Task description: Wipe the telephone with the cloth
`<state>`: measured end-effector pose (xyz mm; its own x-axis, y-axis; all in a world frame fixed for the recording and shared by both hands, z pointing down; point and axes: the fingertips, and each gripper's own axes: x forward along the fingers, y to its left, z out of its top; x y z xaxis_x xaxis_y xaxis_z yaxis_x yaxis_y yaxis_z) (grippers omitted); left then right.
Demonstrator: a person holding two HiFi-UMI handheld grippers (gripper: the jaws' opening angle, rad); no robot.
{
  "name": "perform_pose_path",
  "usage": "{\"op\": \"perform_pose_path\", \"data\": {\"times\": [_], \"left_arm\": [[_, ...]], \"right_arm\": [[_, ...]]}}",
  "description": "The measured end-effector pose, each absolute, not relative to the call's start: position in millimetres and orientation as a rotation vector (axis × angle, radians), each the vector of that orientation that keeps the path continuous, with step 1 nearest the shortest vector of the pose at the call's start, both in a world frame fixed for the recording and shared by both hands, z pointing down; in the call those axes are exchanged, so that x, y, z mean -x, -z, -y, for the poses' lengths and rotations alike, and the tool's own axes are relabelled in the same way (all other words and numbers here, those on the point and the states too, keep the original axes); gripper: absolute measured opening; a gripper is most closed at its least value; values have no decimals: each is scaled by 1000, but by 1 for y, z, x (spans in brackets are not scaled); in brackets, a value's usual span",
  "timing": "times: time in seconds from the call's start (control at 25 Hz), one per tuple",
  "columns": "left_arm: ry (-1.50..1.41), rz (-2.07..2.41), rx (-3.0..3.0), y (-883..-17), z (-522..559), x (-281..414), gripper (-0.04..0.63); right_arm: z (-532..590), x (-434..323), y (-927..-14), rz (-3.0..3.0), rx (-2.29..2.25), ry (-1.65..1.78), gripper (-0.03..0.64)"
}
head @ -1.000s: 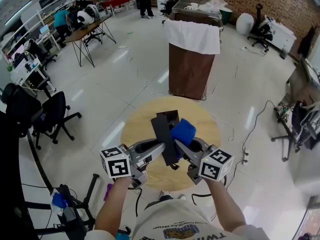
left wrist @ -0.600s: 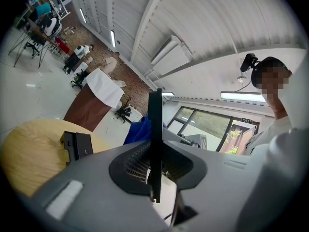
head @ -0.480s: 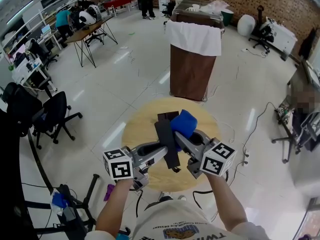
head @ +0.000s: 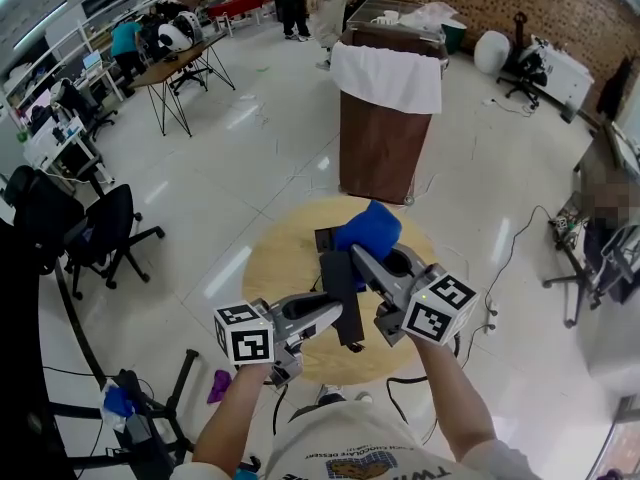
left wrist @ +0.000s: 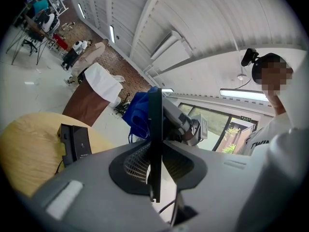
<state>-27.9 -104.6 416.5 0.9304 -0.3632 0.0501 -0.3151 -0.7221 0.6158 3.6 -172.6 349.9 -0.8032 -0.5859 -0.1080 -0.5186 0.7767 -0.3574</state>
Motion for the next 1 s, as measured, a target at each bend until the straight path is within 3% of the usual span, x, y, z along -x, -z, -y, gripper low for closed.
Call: {"op": "perform_pose_path", "data": {"times": [0.44, 0.72, 1.0], "left_arm": [[78, 466, -2419, -424, 103, 22, 63], [108, 462, -2370, -441, 112, 29, 63], [79, 496, -2305, -475, 138, 39, 63]], "right_arm": [[177, -9, -341, -2735, 910, 421, 60], [160, -21, -326, -2760, 1259, -65, 60], [143, -23, -331, -2772, 1339, -139, 60]]}}
